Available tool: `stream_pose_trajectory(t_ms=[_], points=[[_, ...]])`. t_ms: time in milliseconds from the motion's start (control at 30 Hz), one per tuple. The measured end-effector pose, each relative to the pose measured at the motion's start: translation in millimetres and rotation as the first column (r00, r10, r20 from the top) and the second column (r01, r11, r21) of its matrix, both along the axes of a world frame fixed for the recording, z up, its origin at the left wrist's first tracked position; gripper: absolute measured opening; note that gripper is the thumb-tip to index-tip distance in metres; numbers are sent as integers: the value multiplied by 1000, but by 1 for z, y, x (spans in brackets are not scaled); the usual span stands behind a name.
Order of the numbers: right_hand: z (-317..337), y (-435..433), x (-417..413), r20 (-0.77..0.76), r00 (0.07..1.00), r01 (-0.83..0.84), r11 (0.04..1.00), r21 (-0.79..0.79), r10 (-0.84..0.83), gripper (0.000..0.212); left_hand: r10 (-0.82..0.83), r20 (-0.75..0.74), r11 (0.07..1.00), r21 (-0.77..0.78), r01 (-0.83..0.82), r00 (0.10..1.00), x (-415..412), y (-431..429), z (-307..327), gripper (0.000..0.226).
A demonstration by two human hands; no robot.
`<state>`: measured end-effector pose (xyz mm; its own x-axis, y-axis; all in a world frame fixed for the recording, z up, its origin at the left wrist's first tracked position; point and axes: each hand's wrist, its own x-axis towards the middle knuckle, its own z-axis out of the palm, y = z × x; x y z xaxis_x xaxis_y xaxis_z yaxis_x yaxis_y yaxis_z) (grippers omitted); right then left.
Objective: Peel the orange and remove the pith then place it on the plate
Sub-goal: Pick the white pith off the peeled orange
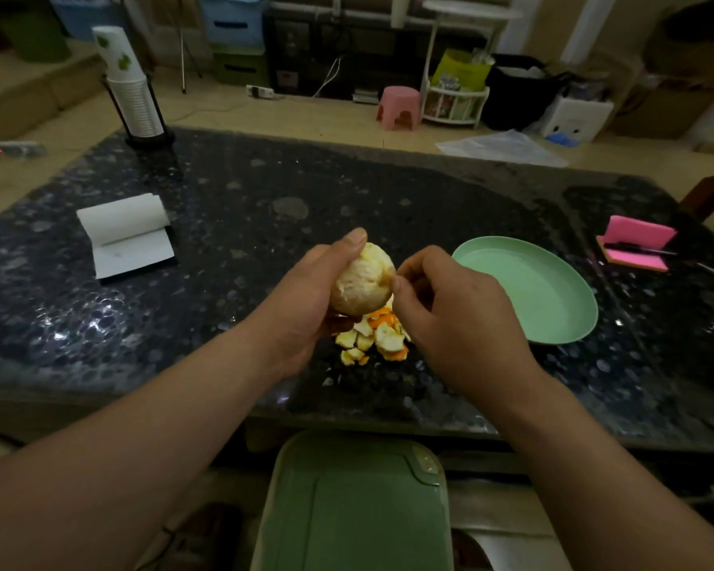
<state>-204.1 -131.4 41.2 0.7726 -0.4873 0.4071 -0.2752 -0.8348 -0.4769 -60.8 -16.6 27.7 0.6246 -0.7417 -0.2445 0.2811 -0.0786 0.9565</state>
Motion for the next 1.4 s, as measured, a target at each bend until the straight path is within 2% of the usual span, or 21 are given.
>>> stream_pose_trajectory(t_ms=[67, 133, 267, 333, 400, 533, 633, 733, 933, 1033, 1133, 1400], points=[[-4, -1, 3, -19, 1000, 16, 992, -127, -18, 14, 27, 70, 999, 24, -29, 997, -1, -2, -2, 63], [-7, -1, 7, 1, 999, 41, 981, -189, -42, 13, 41, 95, 999, 25, -43, 995, -3, -3, -2, 56], [-10, -1, 12, 45, 995, 95, 977, -189, -88, 14, 74, 90, 997, -2, -74, 993, -4, -5, -2, 48], [-9, -3, 11, 65, 994, 95, 988, -119, -87, 12, 72, 65, 997, -22, -71, 995, -3, -3, -1, 53], [-6, -5, 10, 70, 995, 66, 997, 27, -68, 12, 51, 3, 998, -36, -50, 999, -2, -2, 0, 58], [1, -5, 10, 78, 996, 28, 959, 281, -53, 14, -13, -144, 995, -98, -1, 989, -3, 2, 3, 40], [3, -5, 11, 97, 995, -1, 923, 384, -39, 15, -49, -192, 990, -141, 22, 980, -1, 3, 3, 47], [4, -7, 12, 112, 993, -19, 886, 463, -37, 14, -79, -242, 983, -179, 35, 967, 2, 5, 0, 53], [3, -7, 12, 121, 993, -72, 825, 561, 5, 16, -99, -316, 981, -191, 39, 944, 3, 7, 0, 49], [2, -5, 13, 125, 992, -82, 814, 576, 11, 16, -127, -283, 980, -185, 76, 951, 1, 7, 0, 57], [1, -5, 14, 132, 991, -94, 795, 600, 17, 17, -133, -215, 981, -171, 97, 967, -2, 7, 1, 51], [1, -3, 14, 239, 969, -231, 557, 798, 58, 20, -178, -236, 965, -232, 123, 955, 2, 11, -2, 51]])
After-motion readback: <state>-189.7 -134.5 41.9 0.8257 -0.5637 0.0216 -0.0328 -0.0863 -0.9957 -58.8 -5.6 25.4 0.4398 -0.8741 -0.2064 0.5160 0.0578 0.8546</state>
